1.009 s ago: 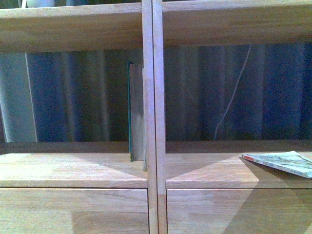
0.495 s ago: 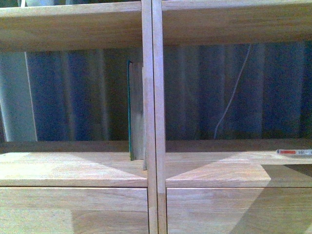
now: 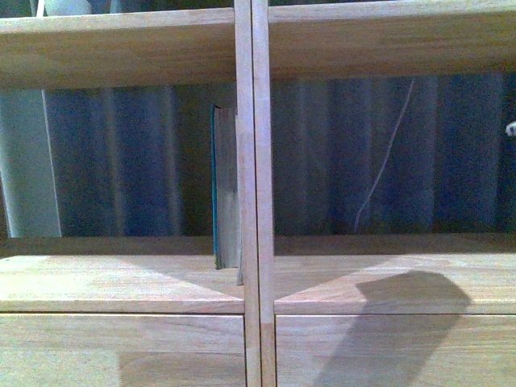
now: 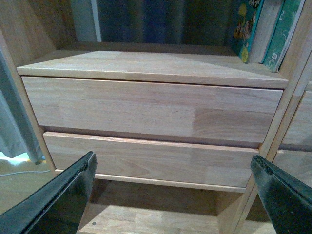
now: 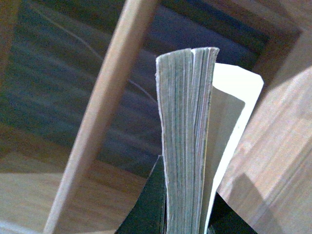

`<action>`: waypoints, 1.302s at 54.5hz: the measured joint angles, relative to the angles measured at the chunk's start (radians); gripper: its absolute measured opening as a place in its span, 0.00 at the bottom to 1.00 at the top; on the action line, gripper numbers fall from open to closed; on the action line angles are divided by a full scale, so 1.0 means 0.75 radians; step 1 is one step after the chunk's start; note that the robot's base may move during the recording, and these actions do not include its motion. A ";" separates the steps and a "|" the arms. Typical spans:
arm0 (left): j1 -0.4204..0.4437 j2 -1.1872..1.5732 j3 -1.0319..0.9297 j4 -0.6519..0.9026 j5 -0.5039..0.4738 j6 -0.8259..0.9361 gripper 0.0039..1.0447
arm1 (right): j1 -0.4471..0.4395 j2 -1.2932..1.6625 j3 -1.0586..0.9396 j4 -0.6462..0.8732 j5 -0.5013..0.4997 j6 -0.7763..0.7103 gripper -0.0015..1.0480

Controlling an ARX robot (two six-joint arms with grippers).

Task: Organize books on shelf

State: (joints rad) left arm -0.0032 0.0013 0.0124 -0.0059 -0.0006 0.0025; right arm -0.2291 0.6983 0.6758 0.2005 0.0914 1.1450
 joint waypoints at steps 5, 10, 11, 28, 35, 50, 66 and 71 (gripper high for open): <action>0.000 0.000 0.000 0.000 0.001 0.000 0.93 | 0.005 -0.057 0.004 0.046 -0.029 -0.052 0.07; 0.000 0.001 0.000 0.000 0.000 0.000 0.93 | 0.030 -0.066 0.016 0.109 -0.036 -0.097 0.07; 0.000 0.000 0.000 0.000 0.000 0.000 0.93 | 0.044 -0.064 0.023 0.136 -0.036 -0.110 0.07; 0.000 0.000 0.000 0.000 0.001 0.000 0.93 | 0.330 0.168 0.166 0.483 -0.026 -0.259 0.07; 0.000 0.000 0.000 0.000 0.001 0.000 0.93 | 0.445 0.285 0.227 0.571 -0.017 -0.312 0.07; 0.000 0.001 0.000 0.000 0.001 0.000 0.93 | 0.664 0.585 0.307 0.724 -0.031 -0.377 0.07; 0.261 0.633 0.162 0.494 1.094 -0.376 0.93 | 0.673 0.611 0.305 0.739 -0.043 -0.392 0.07; 0.282 0.753 0.236 0.581 1.118 -0.444 0.93 | 0.655 0.604 0.296 0.739 -0.042 -0.392 0.07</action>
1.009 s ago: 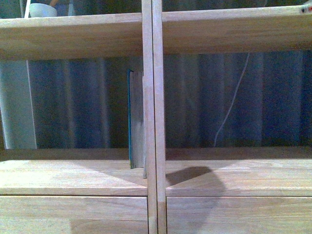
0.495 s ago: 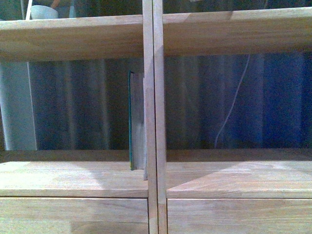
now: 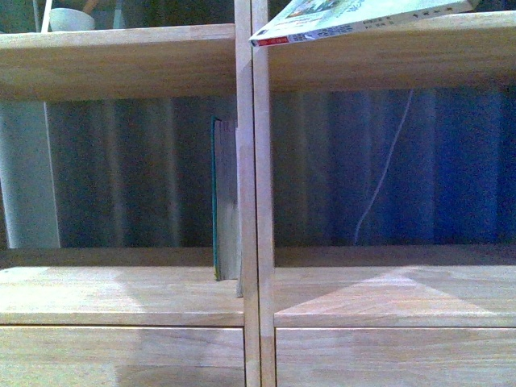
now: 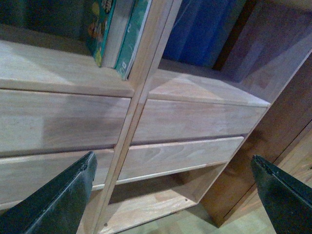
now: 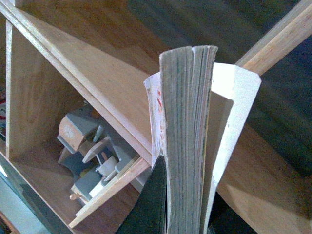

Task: Organize books on shelf

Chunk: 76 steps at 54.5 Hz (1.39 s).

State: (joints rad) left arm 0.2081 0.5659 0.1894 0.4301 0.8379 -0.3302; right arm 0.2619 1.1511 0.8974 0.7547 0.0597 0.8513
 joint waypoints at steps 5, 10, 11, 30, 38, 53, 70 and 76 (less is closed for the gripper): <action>0.010 0.105 0.085 0.084 0.027 -0.060 0.93 | -0.007 -0.003 -0.010 0.000 -0.001 0.001 0.07; 0.005 0.198 0.171 0.161 0.036 -0.111 0.93 | -0.008 -0.003 -0.012 0.001 0.000 0.001 0.07; 0.001 0.223 0.194 0.176 0.035 -0.127 0.93 | -0.008 -0.003 -0.012 0.001 0.000 0.001 0.07; -0.243 0.595 0.494 0.550 -0.059 -0.780 0.93 | 0.069 -0.002 -0.012 0.011 0.064 0.004 0.07; -0.395 0.730 0.573 0.749 -0.213 -1.150 0.93 | 0.110 -0.001 -0.012 0.015 0.083 0.023 0.07; -0.606 0.892 0.690 0.959 -0.359 -1.365 0.93 | 0.167 0.026 0.028 -0.035 0.104 0.073 0.07; -0.680 1.003 0.820 1.024 -0.415 -1.387 0.93 | 0.273 0.033 0.067 -0.094 0.118 0.102 0.07; -0.690 1.018 0.820 1.041 -0.419 -1.386 0.93 | 0.297 0.020 0.069 -0.103 0.115 0.113 0.07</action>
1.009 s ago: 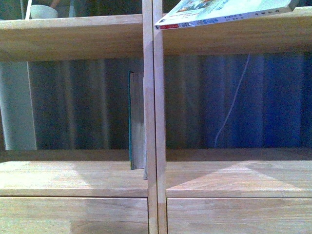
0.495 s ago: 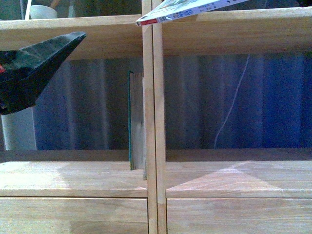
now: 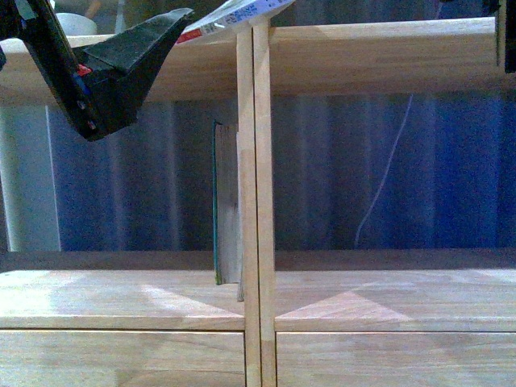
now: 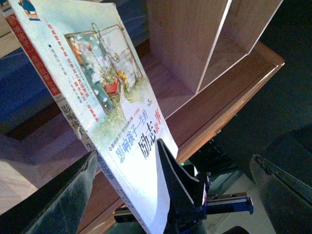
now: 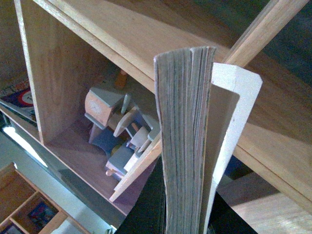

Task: Organize books on shelf

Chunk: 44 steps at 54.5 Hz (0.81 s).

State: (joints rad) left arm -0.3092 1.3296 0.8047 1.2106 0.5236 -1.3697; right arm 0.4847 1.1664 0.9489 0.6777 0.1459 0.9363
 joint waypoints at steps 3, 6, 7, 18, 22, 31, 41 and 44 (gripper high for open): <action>-0.001 0.002 0.000 0.002 -0.002 -0.001 0.93 | 0.013 -0.004 0.000 -0.001 -0.001 0.004 0.07; -0.001 0.004 0.000 0.012 -0.003 -0.001 0.93 | 0.030 -0.011 0.000 -0.009 -0.001 0.006 0.07; -0.001 0.006 0.000 0.016 -0.003 -0.001 0.93 | 0.033 -0.012 0.000 -0.011 -0.001 0.008 0.07; -0.001 0.018 0.026 0.018 -0.019 0.000 0.93 | 0.121 -0.053 0.000 -0.030 0.016 0.016 0.07; 0.000 0.018 0.042 0.018 -0.031 0.005 0.93 | 0.154 -0.076 0.000 -0.034 0.025 0.013 0.07; 0.006 0.018 0.061 -0.016 -0.061 0.036 0.93 | 0.189 -0.103 -0.004 -0.034 0.042 0.013 0.07; 0.011 0.012 0.064 -0.033 -0.077 0.066 0.93 | 0.244 -0.107 -0.019 -0.034 0.057 0.013 0.07; 0.011 0.010 0.064 -0.038 -0.082 0.069 0.93 | 0.255 -0.107 -0.019 -0.034 0.056 0.013 0.07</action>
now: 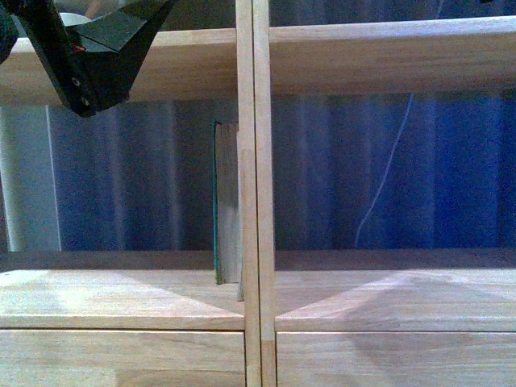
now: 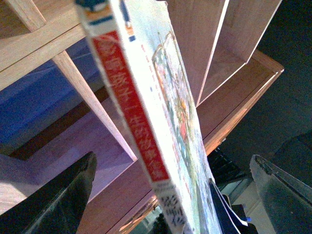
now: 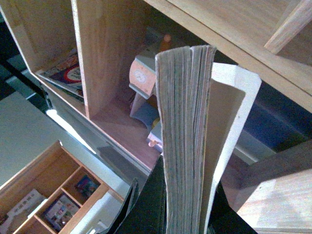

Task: Organize books on shelf

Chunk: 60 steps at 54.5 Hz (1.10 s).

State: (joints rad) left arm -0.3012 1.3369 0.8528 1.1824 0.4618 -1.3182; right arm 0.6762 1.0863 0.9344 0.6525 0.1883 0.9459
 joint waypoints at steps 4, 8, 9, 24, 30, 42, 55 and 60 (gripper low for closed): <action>0.000 -0.007 0.000 -0.013 -0.004 0.013 0.89 | 0.007 0.000 0.000 0.001 -0.001 0.001 0.07; 0.000 -0.016 0.000 -0.021 -0.006 0.018 0.79 | 0.010 0.001 -0.002 0.001 0.000 0.001 0.07; 0.000 -0.019 0.000 -0.024 -0.009 0.018 0.76 | 0.010 0.001 -0.002 0.001 0.002 0.001 0.07; 0.000 -0.047 0.000 -0.031 -0.027 0.027 0.37 | 0.018 0.003 -0.013 0.002 0.014 0.001 0.07; 0.000 -0.056 -0.001 -0.028 -0.028 0.027 0.22 | 0.017 0.003 -0.016 0.002 0.014 0.001 0.07; 0.006 -0.078 -0.002 -0.025 -0.024 0.006 0.06 | 0.009 0.003 -0.022 0.001 0.018 0.004 0.07; 0.023 -0.079 -0.009 -0.035 -0.004 0.022 0.06 | -0.049 -0.001 -0.025 -0.050 0.085 -0.074 0.27; 0.048 -0.082 -0.008 -0.055 0.017 0.045 0.06 | -0.124 -0.030 -0.040 -0.050 0.145 -0.201 0.40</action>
State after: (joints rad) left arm -0.2653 1.2751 0.8467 1.1412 0.4744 -1.2846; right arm 0.5835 1.0641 0.9043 0.6151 0.2970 0.7948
